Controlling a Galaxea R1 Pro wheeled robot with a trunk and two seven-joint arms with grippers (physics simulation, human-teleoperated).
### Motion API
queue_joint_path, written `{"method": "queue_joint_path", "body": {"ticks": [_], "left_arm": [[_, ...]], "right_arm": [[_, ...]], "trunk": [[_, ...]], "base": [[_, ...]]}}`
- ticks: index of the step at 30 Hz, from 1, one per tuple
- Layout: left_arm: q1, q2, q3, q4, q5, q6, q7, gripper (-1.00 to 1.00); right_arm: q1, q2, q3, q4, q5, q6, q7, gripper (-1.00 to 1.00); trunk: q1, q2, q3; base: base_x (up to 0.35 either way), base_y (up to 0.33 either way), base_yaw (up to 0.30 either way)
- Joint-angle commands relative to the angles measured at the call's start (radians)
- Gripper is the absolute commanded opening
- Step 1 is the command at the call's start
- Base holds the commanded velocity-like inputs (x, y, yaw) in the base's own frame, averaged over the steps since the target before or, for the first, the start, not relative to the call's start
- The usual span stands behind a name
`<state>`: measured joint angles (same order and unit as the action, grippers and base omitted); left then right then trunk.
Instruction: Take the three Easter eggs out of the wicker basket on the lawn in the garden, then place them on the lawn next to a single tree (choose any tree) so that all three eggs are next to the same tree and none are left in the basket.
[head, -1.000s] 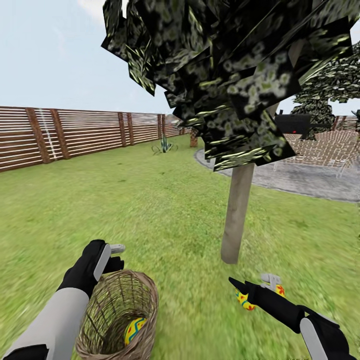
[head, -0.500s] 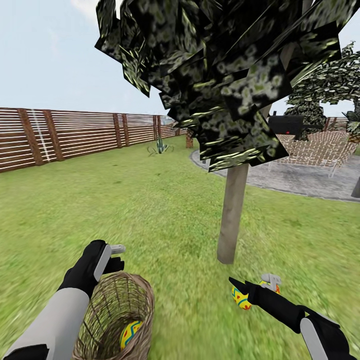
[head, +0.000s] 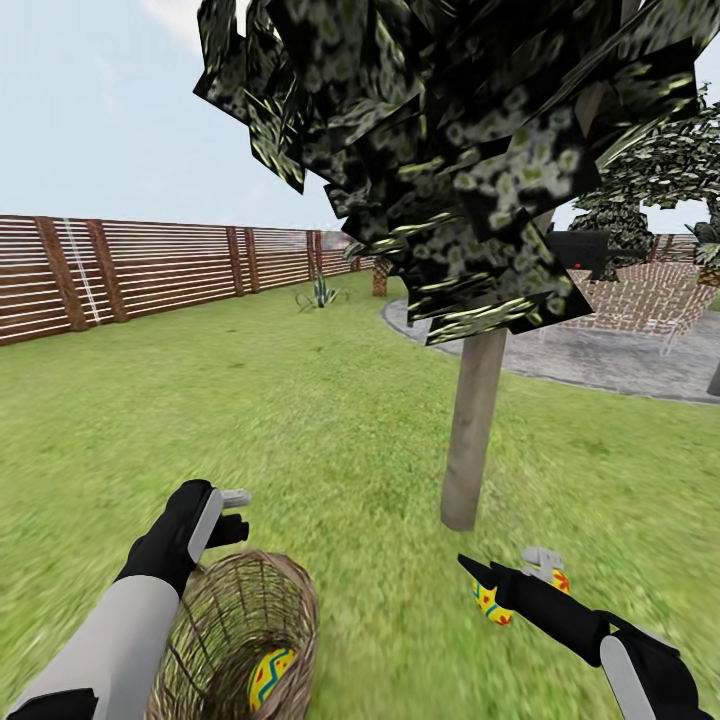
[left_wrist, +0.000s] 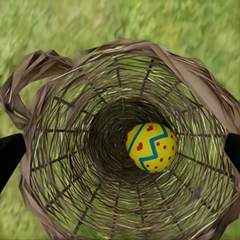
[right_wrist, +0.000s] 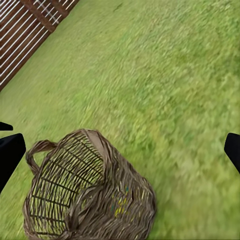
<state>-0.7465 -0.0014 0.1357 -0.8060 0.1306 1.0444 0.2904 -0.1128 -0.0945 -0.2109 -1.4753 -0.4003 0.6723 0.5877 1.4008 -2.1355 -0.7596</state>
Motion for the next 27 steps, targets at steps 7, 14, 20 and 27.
{"method": "queue_joint_path", "body": {"ticks": [7, 14, 20, 27], "left_arm": [[-0.001, 0.000, -0.001, -0.001, 0.010, 0.003, 0.009, 1.00], [-0.001, 0.000, -0.001, -0.001, 0.010, 0.003, 0.009, 1.00], [-0.001, 0.000, -0.001, -0.001, 0.010, 0.003, 0.008, 1.00], [0.000, 0.000, -0.005, 0.001, 0.012, 0.003, 0.004, 1.00]], "right_arm": [[-0.001, 0.000, -0.002, 0.000, -0.005, 0.007, 0.001, 1.00], [-0.001, -0.001, -0.002, 0.000, -0.005, 0.007, 0.001, 1.00], [-0.001, -0.001, -0.002, -0.001, -0.005, 0.007, 0.001, 1.00], [-0.001, -0.001, -0.002, -0.001, -0.005, 0.007, 0.001, 1.00]], "trunk": [[0.000, 0.000, -0.001], [0.000, 0.000, -0.001], [0.000, 0.000, -0.001], [0.000, 0.000, -0.001]], "base": [[0.013, 0.064, 0.000], [0.023, 0.079, 0.000], [0.003, 0.011, 0.000], [0.000, 0.001, 0.000]]}}
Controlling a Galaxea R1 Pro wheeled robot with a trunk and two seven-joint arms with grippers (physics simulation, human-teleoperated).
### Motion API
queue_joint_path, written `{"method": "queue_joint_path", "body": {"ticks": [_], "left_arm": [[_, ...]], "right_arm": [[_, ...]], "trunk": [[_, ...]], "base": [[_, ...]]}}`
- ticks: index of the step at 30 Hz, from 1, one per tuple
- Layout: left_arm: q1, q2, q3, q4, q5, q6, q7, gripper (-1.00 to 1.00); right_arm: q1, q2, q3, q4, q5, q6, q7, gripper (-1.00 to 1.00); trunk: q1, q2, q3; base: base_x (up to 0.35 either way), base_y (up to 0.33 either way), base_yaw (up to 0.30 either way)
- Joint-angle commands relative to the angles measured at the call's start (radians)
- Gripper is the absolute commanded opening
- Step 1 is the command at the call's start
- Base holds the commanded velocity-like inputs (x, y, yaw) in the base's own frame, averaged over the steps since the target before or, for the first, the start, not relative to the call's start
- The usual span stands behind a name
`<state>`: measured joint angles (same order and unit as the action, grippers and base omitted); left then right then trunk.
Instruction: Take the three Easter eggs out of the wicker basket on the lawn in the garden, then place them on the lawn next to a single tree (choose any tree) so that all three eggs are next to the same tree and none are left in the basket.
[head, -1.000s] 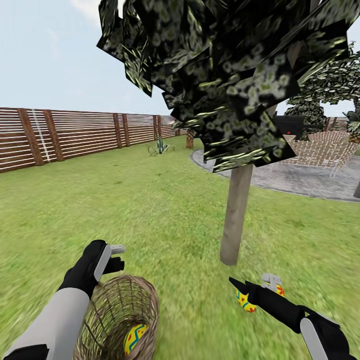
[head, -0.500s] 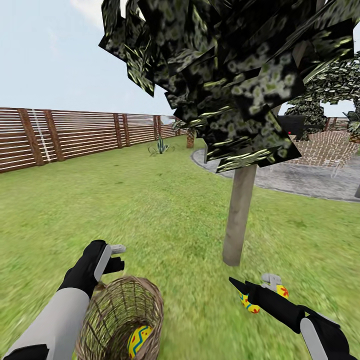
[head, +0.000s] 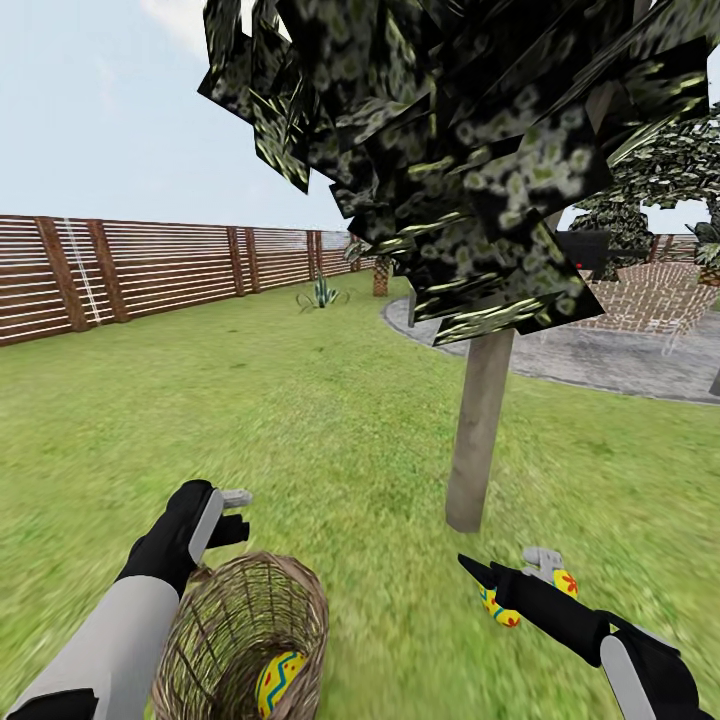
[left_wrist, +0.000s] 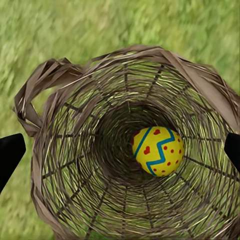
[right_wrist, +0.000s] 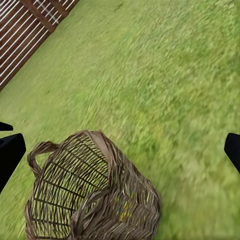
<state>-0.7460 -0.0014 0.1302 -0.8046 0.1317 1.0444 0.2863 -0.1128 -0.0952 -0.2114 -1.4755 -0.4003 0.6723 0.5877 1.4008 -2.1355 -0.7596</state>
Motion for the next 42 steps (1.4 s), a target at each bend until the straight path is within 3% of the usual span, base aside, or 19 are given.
{"method": "queue_joint_path", "body": {"ticks": [1, 18, 30, 42], "left_arm": [[-0.001, 0.000, 0.001, -0.001, 0.011, 0.003, 0.008, 1.00], [-0.001, -0.001, 0.001, 0.000, 0.013, 0.003, 0.004, 1.00], [-0.029, 0.003, 0.000, 0.087, 0.015, 0.003, 0.002, 1.00], [-0.039, 0.005, 0.000, 0.106, 0.016, 0.003, 0.004, 1.00]], "right_arm": [[-0.001, 0.000, -0.001, 0.000, -0.005, 0.007, 0.001, 1.00], [-0.001, 0.000, -0.001, 0.000, -0.005, 0.007, 0.001, 1.00], [-0.001, 0.001, 0.000, 0.000, -0.005, 0.007, 0.001, 1.00], [-0.001, -0.003, 0.000, 0.000, -0.004, 0.008, 0.001, 1.00]], "trunk": [[0.000, 0.000, -0.001], [0.061, -0.112, -0.051], [0.107, -0.196, -0.089], [0.149, -0.273, -0.123]], "base": [[0.000, 0.000, 0.000], [0.000, 0.000, 0.000], [0.000, 0.000, 0.000], [0.000, 0.000, 0.000]]}}
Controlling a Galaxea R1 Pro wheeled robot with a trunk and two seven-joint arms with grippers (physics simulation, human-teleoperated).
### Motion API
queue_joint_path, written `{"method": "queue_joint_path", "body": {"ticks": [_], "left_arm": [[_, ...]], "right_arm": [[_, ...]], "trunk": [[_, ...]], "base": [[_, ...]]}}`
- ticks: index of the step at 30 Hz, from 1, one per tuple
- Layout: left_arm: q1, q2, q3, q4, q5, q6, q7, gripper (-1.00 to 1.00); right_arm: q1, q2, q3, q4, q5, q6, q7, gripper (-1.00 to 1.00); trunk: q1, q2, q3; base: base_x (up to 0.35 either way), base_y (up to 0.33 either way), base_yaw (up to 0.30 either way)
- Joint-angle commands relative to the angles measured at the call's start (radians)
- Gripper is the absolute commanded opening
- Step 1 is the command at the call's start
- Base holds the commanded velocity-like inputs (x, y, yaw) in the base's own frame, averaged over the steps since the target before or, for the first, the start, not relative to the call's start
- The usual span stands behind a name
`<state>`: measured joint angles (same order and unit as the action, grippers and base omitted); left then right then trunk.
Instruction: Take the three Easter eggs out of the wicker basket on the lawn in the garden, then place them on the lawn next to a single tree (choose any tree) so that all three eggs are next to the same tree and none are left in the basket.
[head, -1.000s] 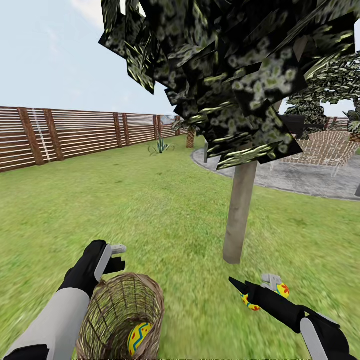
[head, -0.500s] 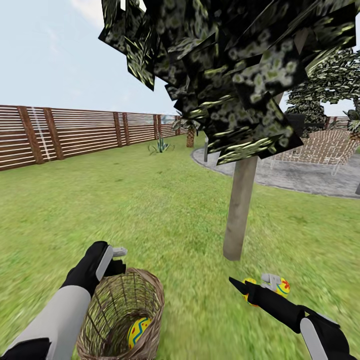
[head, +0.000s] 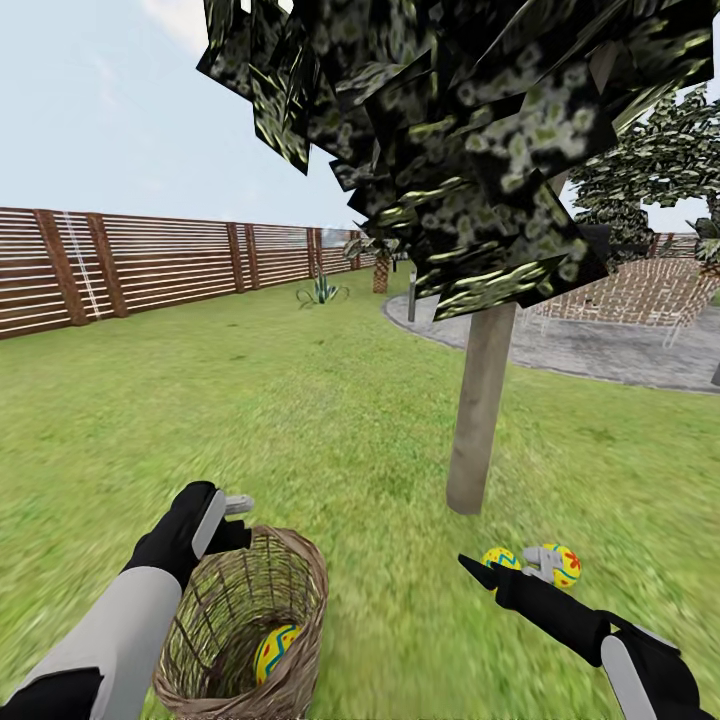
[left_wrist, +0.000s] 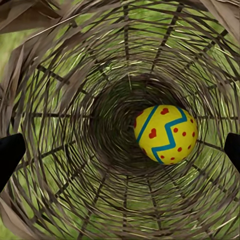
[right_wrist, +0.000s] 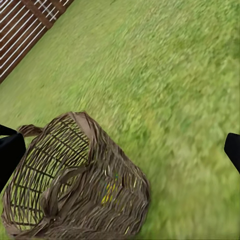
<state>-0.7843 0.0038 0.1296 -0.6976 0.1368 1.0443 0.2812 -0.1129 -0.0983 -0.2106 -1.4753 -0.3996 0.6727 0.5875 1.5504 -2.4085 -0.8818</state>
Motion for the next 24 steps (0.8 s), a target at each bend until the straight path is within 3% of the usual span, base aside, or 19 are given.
{"method": "queue_joint_path", "body": {"ticks": [1, 6, 15, 24], "left_arm": [[-0.001, 0.000, 0.001, 0.000, 0.010, 0.003, 0.009, 1.00], [-0.001, 0.000, 0.002, 0.001, 0.010, 0.003, 0.009, 1.00], [-0.004, 0.006, -0.049, 0.006, 0.015, -0.048, -0.042, 1.00], [-0.004, 0.006, -0.050, 0.006, 0.015, -0.055, -0.092, 1.00]], "right_arm": [[-0.001, 0.000, -0.002, 0.000, -0.005, 0.007, 0.001, 1.00], [-0.001, 0.002, -0.002, 0.000, -0.005, 0.007, 0.002, 1.00], [-0.001, -0.003, 0.002, 0.012, 0.004, -0.002, -0.001, 1.00], [-0.001, -0.003, 0.002, 0.012, 0.004, -0.002, -0.001, 1.00]], "trunk": [[0.000, 0.000, -0.001], [0.007, -0.014, -0.007], [0.007, -0.014, -0.007], [0.007, -0.014, -0.007]], "base": [[0.000, 0.000, 0.000], [0.000, 0.000, 0.000], [0.000, -0.075, 0.000], [0.000, -0.085, 0.000]]}}
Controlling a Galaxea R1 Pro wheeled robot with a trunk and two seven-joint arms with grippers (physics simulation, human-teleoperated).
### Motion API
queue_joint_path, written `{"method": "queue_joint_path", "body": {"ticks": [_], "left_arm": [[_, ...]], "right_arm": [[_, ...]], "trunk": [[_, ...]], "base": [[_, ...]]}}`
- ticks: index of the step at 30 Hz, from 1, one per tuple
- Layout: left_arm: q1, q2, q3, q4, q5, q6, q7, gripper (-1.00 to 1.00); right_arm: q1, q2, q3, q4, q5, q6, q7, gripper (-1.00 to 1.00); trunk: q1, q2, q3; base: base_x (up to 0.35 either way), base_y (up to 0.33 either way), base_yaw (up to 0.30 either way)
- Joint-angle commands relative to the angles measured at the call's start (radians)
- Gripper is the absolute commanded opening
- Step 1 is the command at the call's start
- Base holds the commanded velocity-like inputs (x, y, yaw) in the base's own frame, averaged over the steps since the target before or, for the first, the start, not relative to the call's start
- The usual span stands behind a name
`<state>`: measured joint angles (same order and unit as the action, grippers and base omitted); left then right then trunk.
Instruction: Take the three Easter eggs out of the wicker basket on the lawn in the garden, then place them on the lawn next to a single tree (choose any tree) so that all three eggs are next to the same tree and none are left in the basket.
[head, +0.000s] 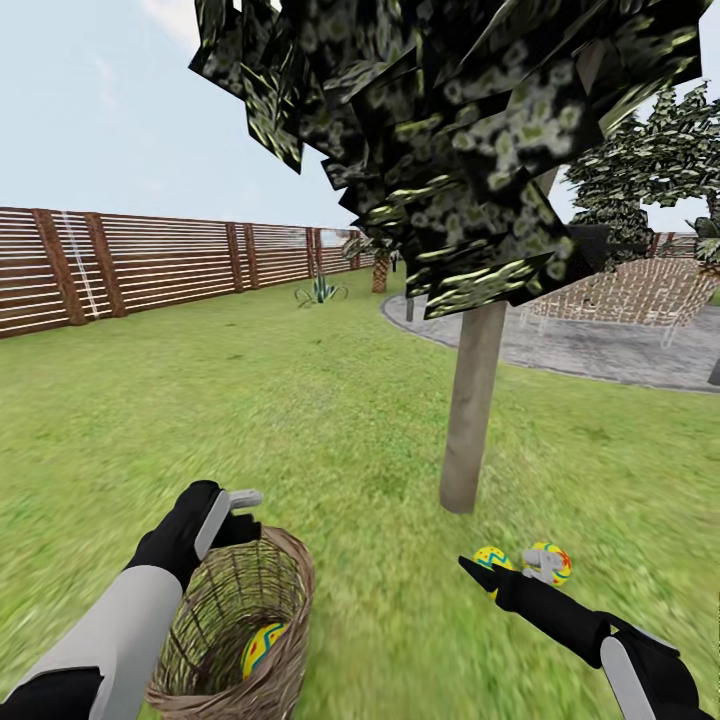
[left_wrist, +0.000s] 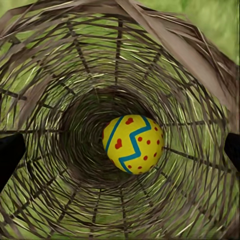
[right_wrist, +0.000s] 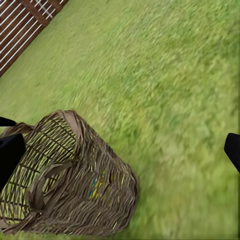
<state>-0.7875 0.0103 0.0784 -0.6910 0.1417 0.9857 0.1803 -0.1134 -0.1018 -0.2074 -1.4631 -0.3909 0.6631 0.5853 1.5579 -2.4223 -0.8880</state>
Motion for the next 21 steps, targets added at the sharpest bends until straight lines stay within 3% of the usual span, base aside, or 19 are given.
{"method": "queue_joint_path", "body": {"ticks": [1, 5, 15, 16, 21], "left_arm": [[0.000, 0.000, 0.001, -0.001, 0.010, 0.004, 0.003, 1.00], [0.000, 0.000, 0.001, -0.001, 0.010, 0.004, -0.015, 1.00], [-0.002, -0.004, 0.057, -0.008, 0.016, 0.057, 0.042, 1.00], [-0.002, -0.004, 0.063, -0.007, 0.016, 0.058, 0.120, 1.00], [-0.002, -0.004, 0.065, -0.003, 0.016, 0.060, 0.125, 1.00]], "right_arm": [[-0.001, 0.000, -0.001, 0.000, -0.005, 0.007, 0.001, 1.00], [-0.001, 0.000, -0.001, 0.000, -0.005, 0.007, 0.001, 1.00], [0.000, 0.002, 0.000, 0.000, -0.001, 0.002, -0.004, 1.00], [0.000, 0.002, 0.000, 0.000, -0.001, 0.002, -0.005, 1.00], [0.000, 0.001, -0.002, 0.000, -0.002, 0.001, -0.005, 1.00]], "trunk": [[0.000, 0.000, -0.001], [0.000, 0.000, -0.001], [0.000, 0.000, -0.001], [0.000, 0.000, -0.001], [0.000, 0.000, -0.001]], "base": [[0.000, -0.085, 0.000], [0.000, -0.085, 0.000], [0.000, -0.019, 0.000], [0.000, 0.063, 0.000], [0.000, 0.026, 0.000]]}}
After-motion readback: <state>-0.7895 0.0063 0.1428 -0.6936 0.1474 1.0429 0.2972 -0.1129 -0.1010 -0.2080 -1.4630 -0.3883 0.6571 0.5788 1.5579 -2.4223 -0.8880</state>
